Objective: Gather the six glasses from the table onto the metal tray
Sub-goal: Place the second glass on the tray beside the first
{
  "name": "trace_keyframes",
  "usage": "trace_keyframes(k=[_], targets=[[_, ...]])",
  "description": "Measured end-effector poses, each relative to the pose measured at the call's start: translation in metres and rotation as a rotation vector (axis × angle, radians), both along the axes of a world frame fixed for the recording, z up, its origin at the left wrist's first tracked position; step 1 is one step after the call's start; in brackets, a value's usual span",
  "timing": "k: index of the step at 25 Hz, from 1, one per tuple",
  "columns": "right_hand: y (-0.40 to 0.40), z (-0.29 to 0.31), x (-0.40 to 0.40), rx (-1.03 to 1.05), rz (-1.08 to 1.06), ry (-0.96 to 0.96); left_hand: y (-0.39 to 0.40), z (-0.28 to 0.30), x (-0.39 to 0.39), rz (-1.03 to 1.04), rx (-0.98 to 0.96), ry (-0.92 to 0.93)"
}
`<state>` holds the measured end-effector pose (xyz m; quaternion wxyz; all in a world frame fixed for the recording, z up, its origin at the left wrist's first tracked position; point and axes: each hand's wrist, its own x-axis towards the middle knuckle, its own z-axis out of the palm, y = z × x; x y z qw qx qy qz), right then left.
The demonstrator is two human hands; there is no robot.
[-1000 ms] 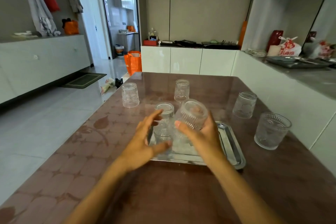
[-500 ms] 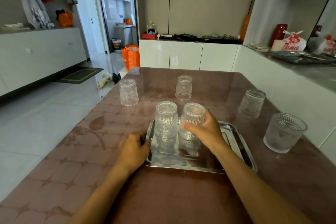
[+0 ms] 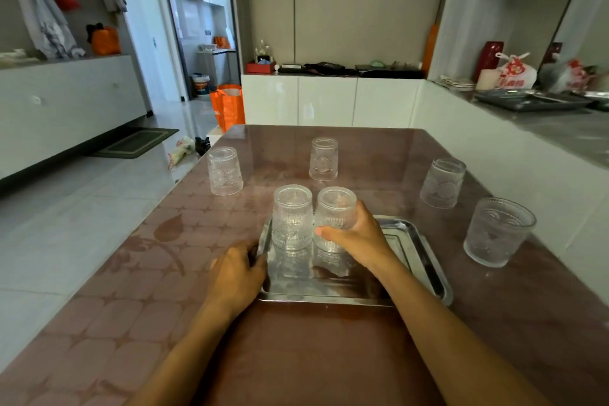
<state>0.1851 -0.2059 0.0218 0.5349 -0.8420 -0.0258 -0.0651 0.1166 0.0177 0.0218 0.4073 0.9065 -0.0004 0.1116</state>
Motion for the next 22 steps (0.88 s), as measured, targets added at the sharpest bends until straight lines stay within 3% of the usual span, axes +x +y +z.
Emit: trace_keyframes(k=[4,8,10,12,15,22], targets=[[-0.024,0.005,-0.025,0.097,-0.013,-0.006,0.002,0.001,0.0,-0.015,0.059,0.013],[-0.084,0.009,-0.072,0.218,-0.496,-0.462,0.001,-0.001,0.002,-0.008,0.079,0.0],[-0.123,0.011,-0.085,0.215,-0.766,-0.544,0.0,-0.002,0.002,-0.005,0.089,0.007],[-0.156,0.01,-0.084,0.176,-0.853,-0.353,-0.003,-0.002,0.0,0.006,0.113,-0.002],[-0.182,-0.001,-0.072,0.163,-0.746,-0.032,-0.005,0.001,-0.003,0.014,0.129,-0.021],[-0.193,0.002,-0.06,0.034,-0.666,-0.049,-0.005,0.005,-0.006,0.019,0.1,-0.008]])
